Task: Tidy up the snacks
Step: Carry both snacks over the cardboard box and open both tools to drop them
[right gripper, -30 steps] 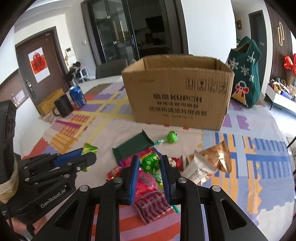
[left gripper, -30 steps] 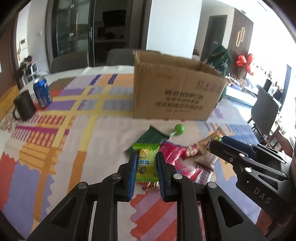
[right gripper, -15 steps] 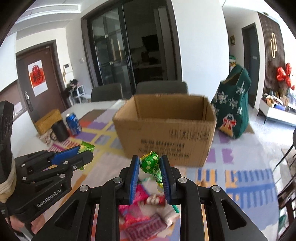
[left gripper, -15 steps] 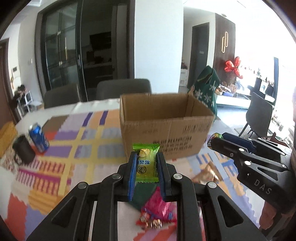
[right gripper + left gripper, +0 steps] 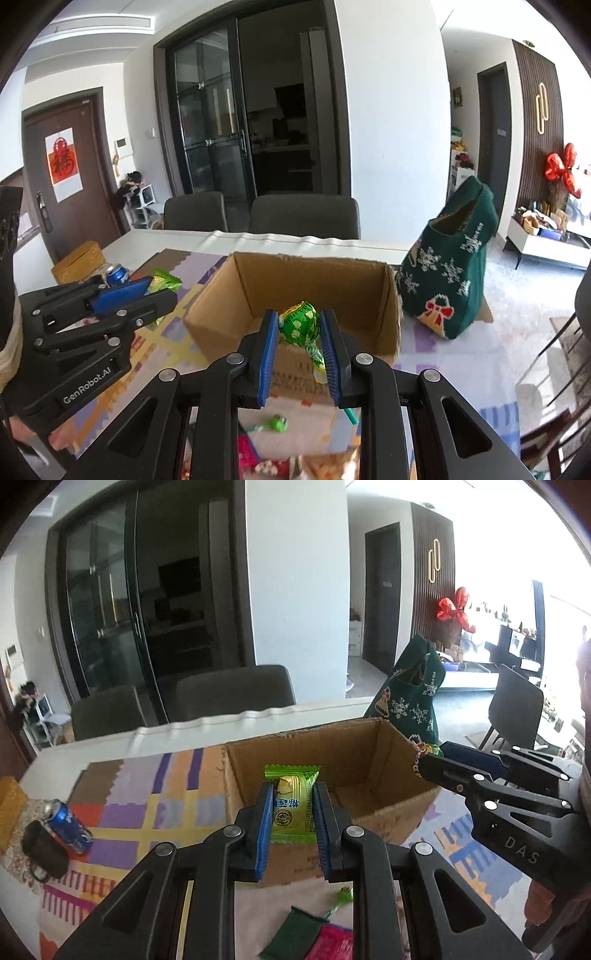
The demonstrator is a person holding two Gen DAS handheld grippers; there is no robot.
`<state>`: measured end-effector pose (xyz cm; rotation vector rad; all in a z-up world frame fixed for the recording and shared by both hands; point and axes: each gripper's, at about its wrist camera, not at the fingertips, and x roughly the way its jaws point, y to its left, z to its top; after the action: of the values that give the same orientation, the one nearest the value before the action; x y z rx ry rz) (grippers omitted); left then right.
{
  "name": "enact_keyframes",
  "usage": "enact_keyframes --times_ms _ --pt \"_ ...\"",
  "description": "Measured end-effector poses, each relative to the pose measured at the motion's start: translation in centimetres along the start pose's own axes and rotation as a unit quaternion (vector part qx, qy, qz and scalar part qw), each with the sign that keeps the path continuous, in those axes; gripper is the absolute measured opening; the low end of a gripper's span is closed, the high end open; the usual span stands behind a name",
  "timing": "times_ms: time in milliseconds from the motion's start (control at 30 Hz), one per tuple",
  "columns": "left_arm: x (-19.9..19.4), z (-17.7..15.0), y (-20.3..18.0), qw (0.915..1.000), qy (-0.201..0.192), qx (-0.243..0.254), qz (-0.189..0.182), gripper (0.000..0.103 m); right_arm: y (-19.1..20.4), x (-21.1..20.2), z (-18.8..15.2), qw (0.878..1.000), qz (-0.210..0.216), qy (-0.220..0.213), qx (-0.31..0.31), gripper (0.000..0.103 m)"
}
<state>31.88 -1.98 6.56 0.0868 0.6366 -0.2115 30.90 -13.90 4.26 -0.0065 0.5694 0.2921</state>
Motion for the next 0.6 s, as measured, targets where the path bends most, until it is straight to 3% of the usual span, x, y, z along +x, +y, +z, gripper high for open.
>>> enact_keyframes --times_ms 433,467,567,600 --pt "6.1 2.2 1.1 0.9979 0.06 -0.022 -0.013 0.023 -2.0 6.5 3.0 0.999 -0.003 0.046 0.011 0.025" --pt "6.3 2.4 1.1 0.9978 0.06 -0.024 -0.011 0.026 -2.2 6.8 3.2 0.999 -0.005 0.047 0.011 0.025" --pt "6.2 2.6 1.4 0.9986 0.047 -0.026 0.001 0.061 -2.5 7.3 3.5 0.999 -0.016 0.046 0.012 0.029" --pt "5.9 2.5 1.4 0.9989 0.04 -0.024 0.006 0.063 -2.5 7.4 3.6 0.999 -0.02 0.046 0.014 0.033"
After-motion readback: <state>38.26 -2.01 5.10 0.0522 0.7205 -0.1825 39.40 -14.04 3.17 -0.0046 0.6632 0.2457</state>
